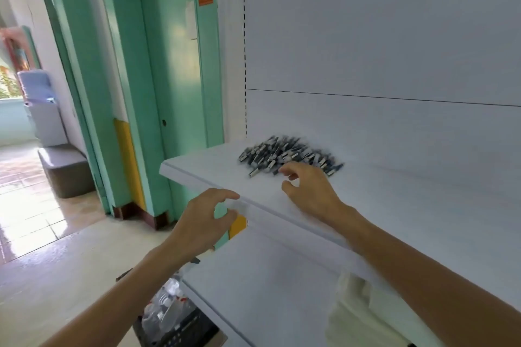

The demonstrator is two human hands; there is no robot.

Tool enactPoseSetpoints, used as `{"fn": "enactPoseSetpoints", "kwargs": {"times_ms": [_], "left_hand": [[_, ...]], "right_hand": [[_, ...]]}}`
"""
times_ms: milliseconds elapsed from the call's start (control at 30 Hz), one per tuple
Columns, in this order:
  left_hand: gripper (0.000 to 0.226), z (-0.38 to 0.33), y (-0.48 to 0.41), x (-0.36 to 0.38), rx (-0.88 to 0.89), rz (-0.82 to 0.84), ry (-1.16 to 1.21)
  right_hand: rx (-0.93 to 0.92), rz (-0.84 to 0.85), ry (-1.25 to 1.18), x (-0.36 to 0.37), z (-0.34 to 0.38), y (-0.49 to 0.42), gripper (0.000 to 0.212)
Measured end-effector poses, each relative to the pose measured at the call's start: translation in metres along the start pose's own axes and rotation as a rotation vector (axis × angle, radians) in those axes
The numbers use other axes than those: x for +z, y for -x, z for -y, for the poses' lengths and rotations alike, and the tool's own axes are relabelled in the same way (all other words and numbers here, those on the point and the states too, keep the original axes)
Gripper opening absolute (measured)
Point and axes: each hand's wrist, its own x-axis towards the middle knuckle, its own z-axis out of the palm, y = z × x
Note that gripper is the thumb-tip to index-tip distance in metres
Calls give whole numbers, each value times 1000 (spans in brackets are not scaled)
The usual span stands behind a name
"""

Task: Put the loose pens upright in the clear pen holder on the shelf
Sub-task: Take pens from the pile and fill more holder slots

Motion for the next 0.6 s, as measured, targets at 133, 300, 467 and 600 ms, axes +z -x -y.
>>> {"fn": "enactPoseSetpoints", "kwargs": {"times_ms": [133,300,467,600], "left_hand": [[23,13,-47,17,61,34,37],[22,29,-113,24,77,47,31],[20,51,-163,34,59,48,39],[17,56,-200,43,82,44,87]], "right_hand": [[82,-43,-28,-23,-20,-48,24],[159,-86,37,-38,-47,-104,25],[183,-62,50,-26,-62,-131,24],[169,-31,95,-18,-65,-150,20]]}}
